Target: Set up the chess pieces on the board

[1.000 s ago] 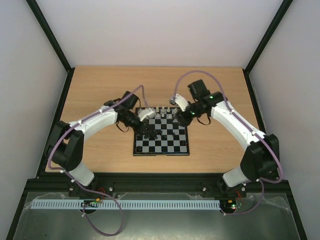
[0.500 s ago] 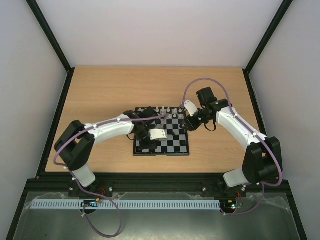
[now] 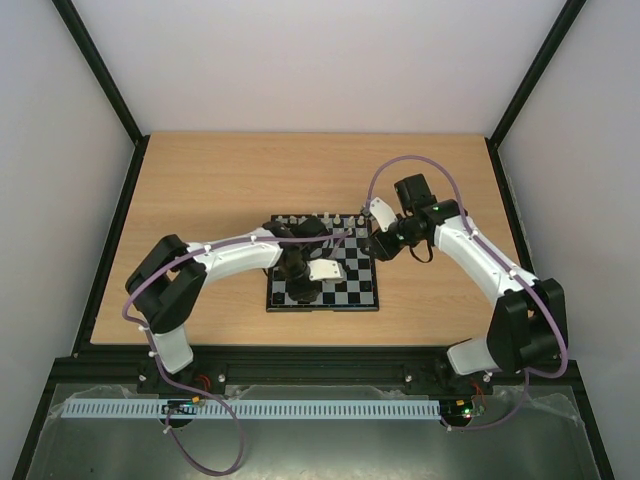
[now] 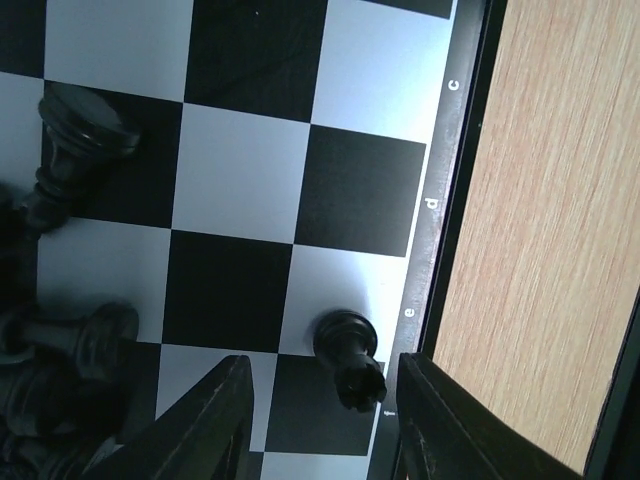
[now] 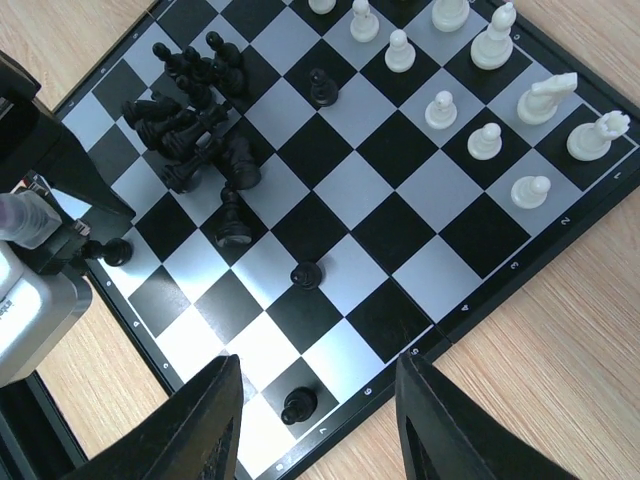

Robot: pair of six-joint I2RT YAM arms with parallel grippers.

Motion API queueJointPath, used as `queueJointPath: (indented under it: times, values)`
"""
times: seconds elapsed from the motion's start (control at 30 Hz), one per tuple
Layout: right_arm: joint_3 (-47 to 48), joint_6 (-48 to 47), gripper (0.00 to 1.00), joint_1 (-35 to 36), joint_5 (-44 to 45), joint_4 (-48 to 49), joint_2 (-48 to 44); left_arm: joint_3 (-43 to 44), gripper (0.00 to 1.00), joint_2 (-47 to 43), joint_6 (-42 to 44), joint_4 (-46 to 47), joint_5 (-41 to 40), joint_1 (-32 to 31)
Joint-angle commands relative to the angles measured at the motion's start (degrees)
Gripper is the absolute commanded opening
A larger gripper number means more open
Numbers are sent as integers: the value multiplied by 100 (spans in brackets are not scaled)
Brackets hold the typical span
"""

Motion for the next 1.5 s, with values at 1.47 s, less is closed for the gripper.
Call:
queueJointPath:
  times: [1.47]
  values:
    - [453, -2860, 38, 3109, 796, 188, 1880, -2217, 70, -3303, -3596, 2350, 3326, 5084]
